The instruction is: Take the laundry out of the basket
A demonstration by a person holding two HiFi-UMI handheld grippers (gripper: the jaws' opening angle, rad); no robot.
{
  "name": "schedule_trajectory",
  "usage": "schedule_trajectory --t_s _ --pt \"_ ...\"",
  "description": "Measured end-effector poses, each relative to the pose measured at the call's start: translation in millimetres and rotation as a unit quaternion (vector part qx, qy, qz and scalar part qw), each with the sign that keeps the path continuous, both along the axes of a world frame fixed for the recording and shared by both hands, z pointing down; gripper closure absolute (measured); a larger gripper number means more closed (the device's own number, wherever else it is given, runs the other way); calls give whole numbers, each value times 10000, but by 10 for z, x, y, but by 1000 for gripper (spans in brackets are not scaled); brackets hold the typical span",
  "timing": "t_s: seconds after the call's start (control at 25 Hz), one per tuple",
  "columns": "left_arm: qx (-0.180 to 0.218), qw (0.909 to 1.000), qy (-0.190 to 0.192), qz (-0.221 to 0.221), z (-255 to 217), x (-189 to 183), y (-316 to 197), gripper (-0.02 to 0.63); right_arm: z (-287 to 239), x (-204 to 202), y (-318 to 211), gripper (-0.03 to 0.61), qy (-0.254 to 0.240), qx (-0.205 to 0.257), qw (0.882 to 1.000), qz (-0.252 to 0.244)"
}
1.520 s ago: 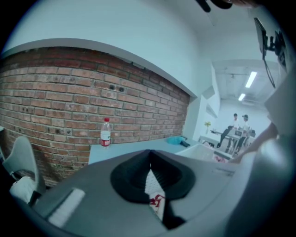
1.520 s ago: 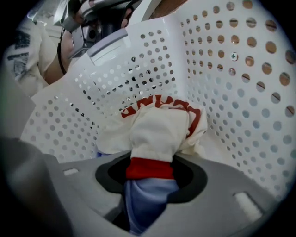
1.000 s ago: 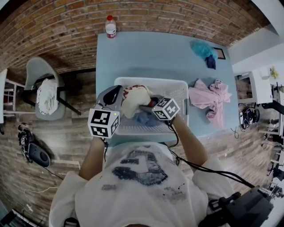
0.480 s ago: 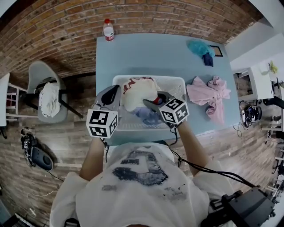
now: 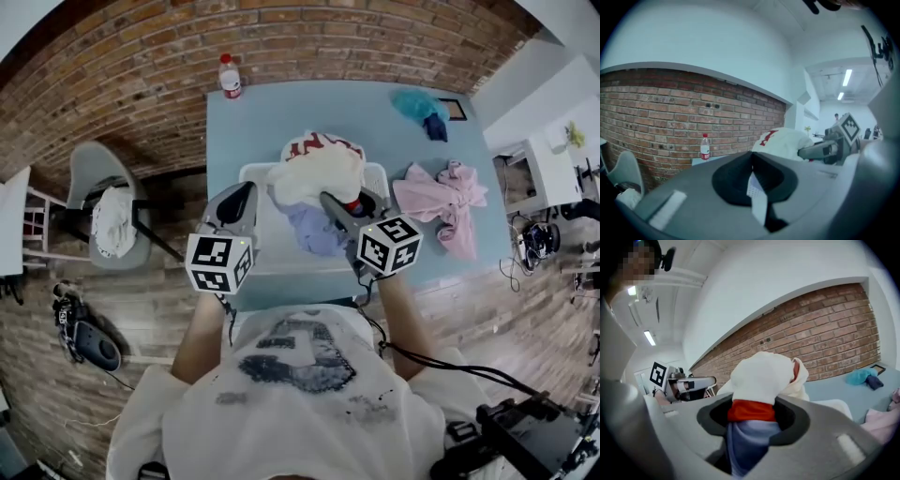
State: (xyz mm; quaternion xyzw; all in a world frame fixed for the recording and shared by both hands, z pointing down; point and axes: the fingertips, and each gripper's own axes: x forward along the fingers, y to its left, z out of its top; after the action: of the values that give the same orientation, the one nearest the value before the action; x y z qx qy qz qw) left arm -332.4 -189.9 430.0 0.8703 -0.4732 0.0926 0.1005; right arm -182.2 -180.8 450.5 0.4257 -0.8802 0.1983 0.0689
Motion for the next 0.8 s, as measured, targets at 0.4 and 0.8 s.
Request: schedule_trajectory --t_s 0.4,0.8 --pt "471 9989 19 -1 -396 107 66 623 -718 221 87 385 -231 712 9954 600" --pt "534 9986 53 -16 -433 182 87 623 -781 247 120 387 -55 814 9940 733"
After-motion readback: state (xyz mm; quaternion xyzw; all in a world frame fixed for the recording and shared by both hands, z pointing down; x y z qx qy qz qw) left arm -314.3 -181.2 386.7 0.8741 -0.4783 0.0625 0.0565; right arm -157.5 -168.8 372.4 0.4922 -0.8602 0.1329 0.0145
